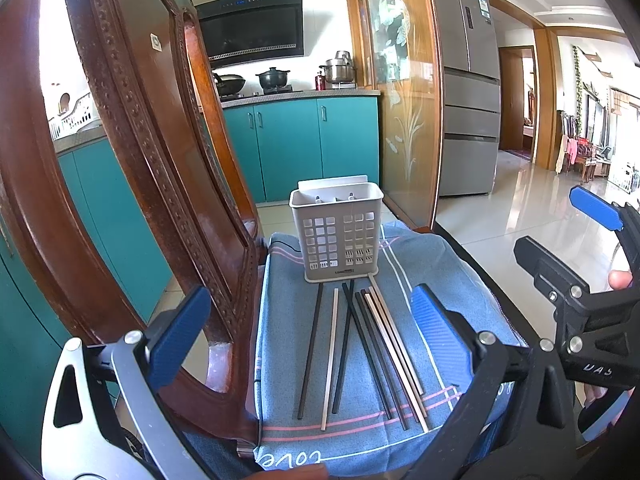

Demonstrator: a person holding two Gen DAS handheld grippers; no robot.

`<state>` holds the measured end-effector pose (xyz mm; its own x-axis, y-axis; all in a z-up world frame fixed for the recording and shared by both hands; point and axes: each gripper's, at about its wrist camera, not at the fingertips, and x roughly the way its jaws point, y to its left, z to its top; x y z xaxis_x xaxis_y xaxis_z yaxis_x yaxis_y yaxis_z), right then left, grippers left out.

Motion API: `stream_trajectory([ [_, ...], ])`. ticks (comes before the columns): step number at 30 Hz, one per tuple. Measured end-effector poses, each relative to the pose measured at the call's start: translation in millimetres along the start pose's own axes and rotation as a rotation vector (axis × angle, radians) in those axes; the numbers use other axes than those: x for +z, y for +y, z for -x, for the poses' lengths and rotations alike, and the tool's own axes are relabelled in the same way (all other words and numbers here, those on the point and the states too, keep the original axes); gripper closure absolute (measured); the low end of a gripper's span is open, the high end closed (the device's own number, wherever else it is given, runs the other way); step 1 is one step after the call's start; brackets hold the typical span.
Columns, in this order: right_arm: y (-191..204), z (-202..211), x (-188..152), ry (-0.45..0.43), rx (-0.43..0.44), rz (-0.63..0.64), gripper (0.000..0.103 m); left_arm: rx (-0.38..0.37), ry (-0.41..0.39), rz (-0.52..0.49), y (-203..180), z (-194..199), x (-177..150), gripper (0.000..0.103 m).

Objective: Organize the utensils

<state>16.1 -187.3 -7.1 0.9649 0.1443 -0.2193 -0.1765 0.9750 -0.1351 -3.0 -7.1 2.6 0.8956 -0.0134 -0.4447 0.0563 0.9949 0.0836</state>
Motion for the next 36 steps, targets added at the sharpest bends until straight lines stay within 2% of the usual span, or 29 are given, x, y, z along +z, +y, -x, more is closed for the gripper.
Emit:
stream_trajectory([
  [27,-5,2,-4,0.003,-0.011,-0.011,0.003,-0.005,0.021,-0.008,-4,-3,-3,0.004],
  [31,-11,-4,-6,0.034,-0.038,-0.025,0.003,-0.011,0.07,-0.02,-7,-13,-6,0.004],
  [36,-18,-21,-13,0.128,-0.107,-0.018,0.003,-0.006,0.117,-0.03,-9,-22,-12,0.004],
])
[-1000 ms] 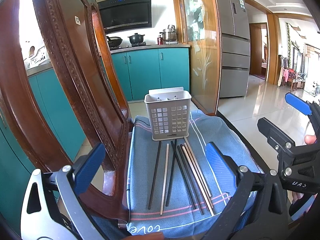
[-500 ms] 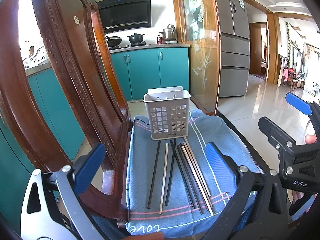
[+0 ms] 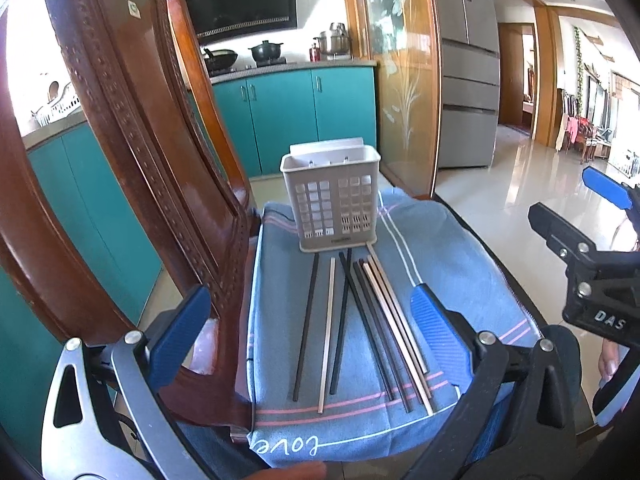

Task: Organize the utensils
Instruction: 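Lower and close the left tool on a black chopstick while the right tool grasps a wooden chopstick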

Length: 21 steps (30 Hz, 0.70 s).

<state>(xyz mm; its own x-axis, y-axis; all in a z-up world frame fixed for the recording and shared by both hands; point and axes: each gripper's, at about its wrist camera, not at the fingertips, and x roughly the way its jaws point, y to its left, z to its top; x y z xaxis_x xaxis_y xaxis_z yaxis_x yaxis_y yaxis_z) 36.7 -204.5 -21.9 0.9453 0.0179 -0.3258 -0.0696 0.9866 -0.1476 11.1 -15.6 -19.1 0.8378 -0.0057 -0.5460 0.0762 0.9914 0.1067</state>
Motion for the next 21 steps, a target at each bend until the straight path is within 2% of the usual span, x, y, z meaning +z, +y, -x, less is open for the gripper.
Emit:
stream_trajectory([
  [2,-1,-7,-4,0.033,-0.02,0.006,0.003,-0.002,0.013,-0.004,-1,-4,0,0.004],
  [6,-4,-19,-12,0.068,-0.004,-0.011,0.003,-0.036,0.063,-0.021,-5,-20,-5,0.004],
  [10,-8,-36,-18,0.115,0.02,-0.053,0.013,-0.072,0.123,-0.026,-7,-37,-13,0.004],
  [11,-10,-41,-21,0.131,0.023,-0.068,0.022,-0.082,0.131,-0.028,-8,-40,-14,0.01],
  [12,-11,-45,-23,0.141,0.021,-0.079,0.027,-0.093,0.133,-0.03,-8,-44,-16,0.016],
  [14,-15,-60,-29,0.19,0.014,-0.119,0.044,-0.102,0.157,-0.023,-8,-53,-21,0.033],
  [15,-17,-66,-33,0.218,0.032,-0.14,0.053,-0.11,0.171,-0.013,-7,-56,-23,0.038],
  [17,-18,-81,-39,0.276,0.102,-0.177,0.058,-0.129,0.212,0.027,-3,-66,-29,0.048],
  [21,3,-108,-48,0.358,0.159,-0.124,0.058,-0.157,0.284,0.078,3,-86,-39,0.05],
])
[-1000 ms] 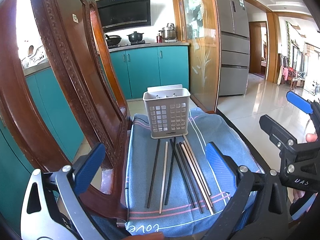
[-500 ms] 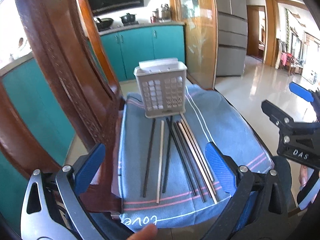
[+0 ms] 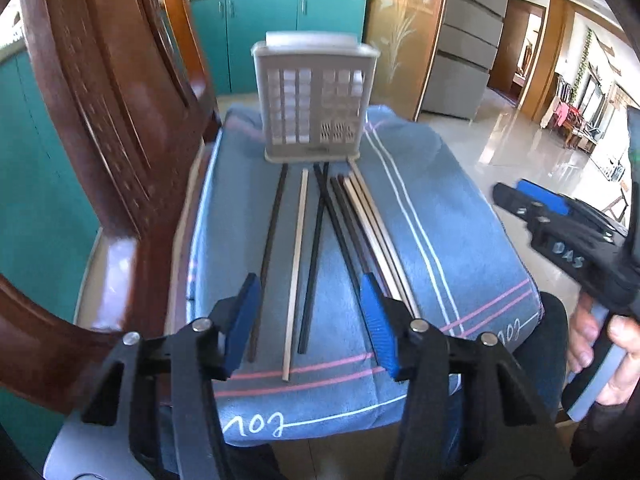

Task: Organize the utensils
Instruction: 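Lower and close the left tool on a black chopstick while the right tool grasps a wooden chopstick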

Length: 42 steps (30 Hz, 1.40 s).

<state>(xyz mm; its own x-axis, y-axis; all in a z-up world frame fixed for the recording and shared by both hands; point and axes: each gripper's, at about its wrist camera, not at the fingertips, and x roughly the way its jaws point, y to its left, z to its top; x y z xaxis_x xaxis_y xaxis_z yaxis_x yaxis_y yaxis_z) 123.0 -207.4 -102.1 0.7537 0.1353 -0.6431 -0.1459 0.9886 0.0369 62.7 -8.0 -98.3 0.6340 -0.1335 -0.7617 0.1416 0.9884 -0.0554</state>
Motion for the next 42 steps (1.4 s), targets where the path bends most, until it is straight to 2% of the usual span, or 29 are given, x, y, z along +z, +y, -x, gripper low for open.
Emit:
stream_trajectory([
  [4,18,-32,4,0.072,0.039,0.023,0.057,-0.001,0.016,-0.031,-5,-9,-6,0.049],
  [8,21,-63,12,0.141,0.09,-0.038,0.055,-0.011,0.024,-0.038,-6,-17,-10,0.042],
  [13,32,-94,16,0.24,0.134,-0.044,0.054,-0.017,0.098,-0.016,2,-38,-10,0.042],
  [16,43,-111,12,0.3,0.132,-0.013,0.054,0.002,0.115,-0.02,6,-50,-4,0.057],
  [18,43,-115,12,0.299,0.118,-0.019,0.055,0.015,0.114,-0.012,10,-59,7,0.064],
  [19,42,-116,12,0.312,0.084,-0.013,0.061,0.018,0.117,-0.003,12,-62,12,0.068],
  [22,32,-114,9,0.334,0.083,-0.039,0.061,0.016,0.116,0.034,21,-72,30,0.068],
  [24,28,-110,7,0.34,0.047,-0.014,0.061,0.026,0.114,0.037,24,-82,44,0.068],
  [28,18,-98,5,0.337,-0.01,0.0,0.061,0.05,0.161,0.039,25,-111,66,0.068],
  [33,11,-99,16,0.296,0.007,-0.005,0.061,0.084,0.185,0.075,33,-148,93,0.068],
  [39,26,-132,34,0.316,-0.011,0.054,0.061,0.078,0.256,0.126,44,-181,102,0.068],
  [42,33,-150,37,0.339,-0.042,0.073,0.061,0.087,0.25,0.132,47,-190,107,0.068],
])
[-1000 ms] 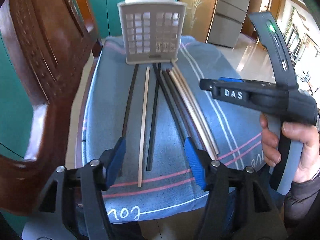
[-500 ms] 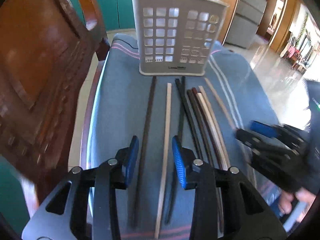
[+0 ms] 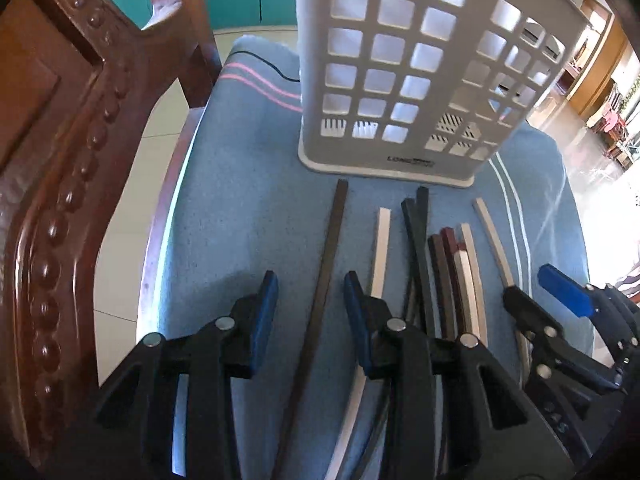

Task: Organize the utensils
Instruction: 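Lower and close the left tool on a black chopstick while the right tool grasps a wooden chopstick, then lift both chopsticks over the white basket and open both tools to drop them in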

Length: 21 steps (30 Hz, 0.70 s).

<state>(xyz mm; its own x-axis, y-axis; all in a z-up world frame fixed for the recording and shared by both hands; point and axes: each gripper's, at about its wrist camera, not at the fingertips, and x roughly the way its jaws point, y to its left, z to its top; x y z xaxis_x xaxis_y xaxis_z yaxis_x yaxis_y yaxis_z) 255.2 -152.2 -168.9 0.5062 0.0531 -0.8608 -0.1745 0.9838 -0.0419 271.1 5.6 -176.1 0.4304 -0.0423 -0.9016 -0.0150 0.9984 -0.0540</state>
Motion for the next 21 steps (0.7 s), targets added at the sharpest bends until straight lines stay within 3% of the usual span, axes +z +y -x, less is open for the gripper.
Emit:
stream_trajectory([
  [9,1,-23,24,0.007,0.017,0.008,0.065,0.06,-0.004,-0.037,-13,-12,19,0.066],
  [12,1,-21,23,0.008,0.05,0.018,0.093,0.038,0.001,-0.048,-22,-4,8,0.08],
  [13,1,-20,21,0.014,0.061,0.022,0.096,0.036,0.003,-0.055,-23,-2,3,0.09],
  [16,-1,-13,11,0.01,0.143,-0.016,0.097,0.03,-0.002,-0.069,-30,-1,-1,0.096],
  [21,-17,28,-1,-0.083,0.185,-0.056,0.097,-0.009,-0.062,-0.047,-24,29,-8,0.096],
])
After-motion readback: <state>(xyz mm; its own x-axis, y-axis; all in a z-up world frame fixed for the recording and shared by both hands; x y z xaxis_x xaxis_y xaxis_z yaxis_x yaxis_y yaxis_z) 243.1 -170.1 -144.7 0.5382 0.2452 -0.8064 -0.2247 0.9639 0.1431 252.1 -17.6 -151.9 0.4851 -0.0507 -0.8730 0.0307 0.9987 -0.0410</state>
